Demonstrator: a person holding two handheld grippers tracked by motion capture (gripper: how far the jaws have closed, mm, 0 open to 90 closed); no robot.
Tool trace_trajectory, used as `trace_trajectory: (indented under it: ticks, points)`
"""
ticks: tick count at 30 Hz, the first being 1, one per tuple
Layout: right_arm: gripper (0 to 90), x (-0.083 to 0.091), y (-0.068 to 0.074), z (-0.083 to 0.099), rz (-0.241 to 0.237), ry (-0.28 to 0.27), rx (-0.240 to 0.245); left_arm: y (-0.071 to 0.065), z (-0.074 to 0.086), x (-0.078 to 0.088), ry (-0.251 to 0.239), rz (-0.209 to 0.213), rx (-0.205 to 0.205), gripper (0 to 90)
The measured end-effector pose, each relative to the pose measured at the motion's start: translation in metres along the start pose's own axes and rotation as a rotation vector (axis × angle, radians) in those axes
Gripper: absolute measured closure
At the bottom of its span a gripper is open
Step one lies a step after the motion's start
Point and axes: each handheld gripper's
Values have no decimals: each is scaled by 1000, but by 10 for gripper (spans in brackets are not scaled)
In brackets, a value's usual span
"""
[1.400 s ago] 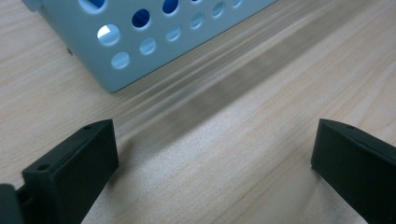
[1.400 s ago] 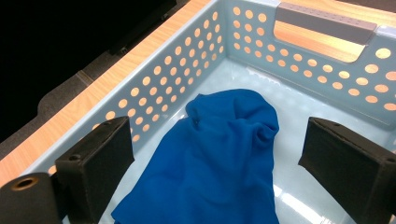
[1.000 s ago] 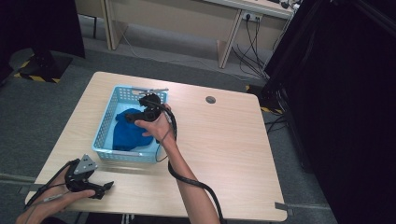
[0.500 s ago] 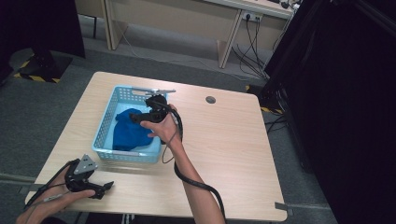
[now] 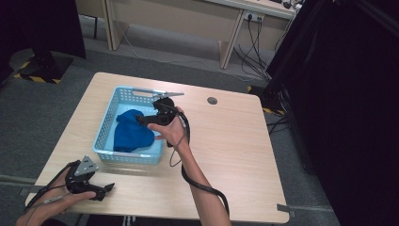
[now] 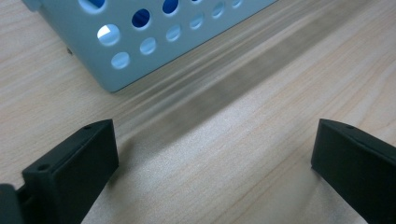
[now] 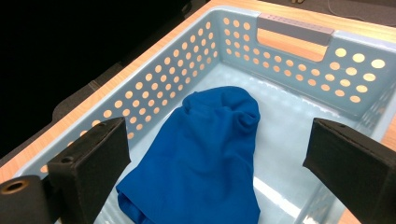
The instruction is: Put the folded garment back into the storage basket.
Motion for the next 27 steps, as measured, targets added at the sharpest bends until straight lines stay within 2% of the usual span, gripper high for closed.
trace_trajectory:
  ticks: [27]
  points:
    - [70, 19, -15, 11, 6, -11, -6, 0, 0, 0, 0, 0, 0, 0]
Point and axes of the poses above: each handheld gripper's, and its own axes: x roughly backward along the jaws, z roughly out of its underside, y roughly to its left, and after that the axes turned 5 degrees about -y, right-handed
